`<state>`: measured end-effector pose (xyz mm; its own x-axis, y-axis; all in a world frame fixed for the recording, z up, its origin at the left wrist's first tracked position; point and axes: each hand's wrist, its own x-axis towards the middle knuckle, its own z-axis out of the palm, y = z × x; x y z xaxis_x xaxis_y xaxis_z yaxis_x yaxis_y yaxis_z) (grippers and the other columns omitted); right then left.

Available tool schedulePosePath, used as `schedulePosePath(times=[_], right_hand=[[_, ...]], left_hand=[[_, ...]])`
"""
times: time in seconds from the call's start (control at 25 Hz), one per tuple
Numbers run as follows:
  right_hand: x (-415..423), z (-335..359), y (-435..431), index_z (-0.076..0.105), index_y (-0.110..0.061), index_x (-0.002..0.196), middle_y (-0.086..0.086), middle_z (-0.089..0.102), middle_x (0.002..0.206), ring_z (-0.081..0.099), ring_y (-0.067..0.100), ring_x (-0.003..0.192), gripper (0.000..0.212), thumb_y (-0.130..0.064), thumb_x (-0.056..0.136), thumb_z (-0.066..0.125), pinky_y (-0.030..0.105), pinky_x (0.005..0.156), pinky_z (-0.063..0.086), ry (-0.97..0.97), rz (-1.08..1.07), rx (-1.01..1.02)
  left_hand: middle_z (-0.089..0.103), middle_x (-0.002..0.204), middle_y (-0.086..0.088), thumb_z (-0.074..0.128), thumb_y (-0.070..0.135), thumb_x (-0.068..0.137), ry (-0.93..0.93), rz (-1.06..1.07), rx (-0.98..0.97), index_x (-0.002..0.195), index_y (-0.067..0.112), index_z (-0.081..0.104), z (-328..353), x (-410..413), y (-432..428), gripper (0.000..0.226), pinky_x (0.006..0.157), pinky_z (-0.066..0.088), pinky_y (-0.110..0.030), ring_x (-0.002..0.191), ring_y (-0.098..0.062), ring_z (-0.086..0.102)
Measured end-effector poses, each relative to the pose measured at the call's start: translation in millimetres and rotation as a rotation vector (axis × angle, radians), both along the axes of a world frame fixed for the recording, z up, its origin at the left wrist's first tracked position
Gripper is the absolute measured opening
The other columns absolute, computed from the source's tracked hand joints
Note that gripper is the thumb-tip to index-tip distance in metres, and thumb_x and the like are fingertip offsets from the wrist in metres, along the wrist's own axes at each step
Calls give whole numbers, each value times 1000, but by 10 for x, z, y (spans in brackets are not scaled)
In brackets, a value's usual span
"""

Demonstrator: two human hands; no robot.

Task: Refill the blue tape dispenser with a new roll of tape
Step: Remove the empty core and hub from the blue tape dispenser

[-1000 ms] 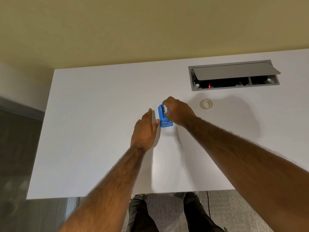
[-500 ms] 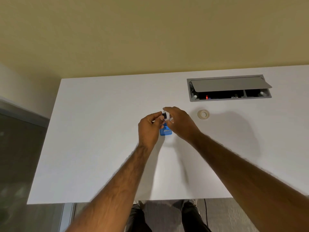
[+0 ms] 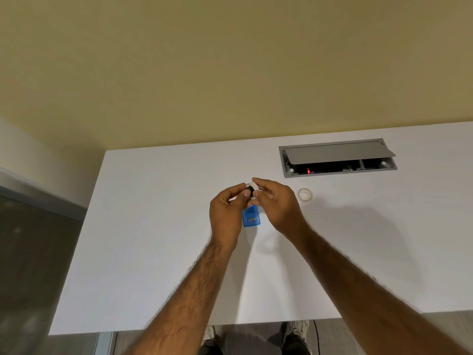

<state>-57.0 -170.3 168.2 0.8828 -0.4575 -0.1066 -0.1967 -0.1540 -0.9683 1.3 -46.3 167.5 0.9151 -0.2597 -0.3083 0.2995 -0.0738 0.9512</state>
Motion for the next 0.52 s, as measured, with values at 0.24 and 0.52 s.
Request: schedulePosePath(times=[0.24,0.52], right_hand=[[-11,124,-45,67,-1,125,13,73,120,73,24,108,29,-9,100,58,37,93,60,-70,-83,260],[-8,223,-21,75,-14,112,-1,75,109,72,11,100,19,-13,95,66,22,80,61,-65,-131,114]], left_hand=[[77,91,-14,71,11,90,3,36,-42,97,10,73,189,-9,-49,8,86,62,-42,86,-28,75],[78,83,-3,76,31,87,-25,63,-7,88,17,76,292,-58,-78,14,85,62,-41,84,-23,76]])
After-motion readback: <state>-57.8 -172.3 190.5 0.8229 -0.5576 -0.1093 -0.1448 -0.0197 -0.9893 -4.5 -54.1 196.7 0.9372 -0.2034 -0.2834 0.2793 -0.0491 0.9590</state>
